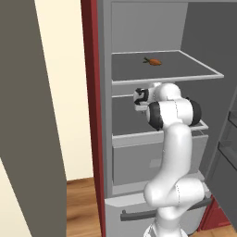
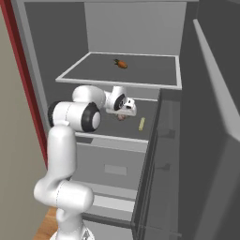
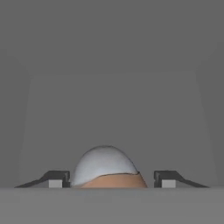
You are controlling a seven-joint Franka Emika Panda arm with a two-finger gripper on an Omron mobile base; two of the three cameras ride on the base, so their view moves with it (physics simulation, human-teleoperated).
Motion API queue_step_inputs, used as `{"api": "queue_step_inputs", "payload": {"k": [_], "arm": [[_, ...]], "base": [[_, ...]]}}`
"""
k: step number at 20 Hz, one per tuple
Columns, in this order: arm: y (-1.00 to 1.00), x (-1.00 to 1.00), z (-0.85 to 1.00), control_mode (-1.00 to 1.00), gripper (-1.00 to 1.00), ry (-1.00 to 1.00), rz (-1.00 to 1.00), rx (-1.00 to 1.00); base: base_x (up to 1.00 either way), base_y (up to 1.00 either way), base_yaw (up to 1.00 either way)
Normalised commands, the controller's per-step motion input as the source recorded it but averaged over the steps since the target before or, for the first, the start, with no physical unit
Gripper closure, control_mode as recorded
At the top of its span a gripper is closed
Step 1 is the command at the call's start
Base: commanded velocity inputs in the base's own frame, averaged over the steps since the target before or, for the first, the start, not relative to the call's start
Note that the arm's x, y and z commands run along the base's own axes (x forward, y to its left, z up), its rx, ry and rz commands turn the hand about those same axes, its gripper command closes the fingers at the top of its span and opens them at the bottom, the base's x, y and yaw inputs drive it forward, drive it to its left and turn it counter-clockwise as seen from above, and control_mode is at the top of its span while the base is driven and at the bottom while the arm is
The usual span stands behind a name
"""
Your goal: Pick the egg and butter from the fridge and place them by the bowl for mixing.
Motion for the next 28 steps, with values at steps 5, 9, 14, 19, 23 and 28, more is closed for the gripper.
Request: {"api": "queue_step_inputs", "payload": {"k": [5,9,14,19,23,28], "arm": [[0.01,-0.19,-0.43,-1.0,1.0,0.17,-0.01,0.03],[0.0,-0.41,-0.24,-1.0,1.0,0.08,0.0,0.1],[0.0,-0.66,-0.1,-1.0,1.0,-0.01,0.0,0.13],[0.0,-0.71,-0.1,-1.0,1.0,-0.07,0.0,0.11],[0.0,-0.81,-0.15,-1.0,1.0,-0.15,0.02,0.07],[0.0,-0.86,-0.05,-1.0,1.0,-0.22,0.02,0.04]], "base": [[0.0,0.0,0.0],[0.0,0.0,0.0],[0.0,0.0,0.0],[0.0,0.0,0.0],[0.0,0.0,0.0],[0.0,0.0,0.0]]}}
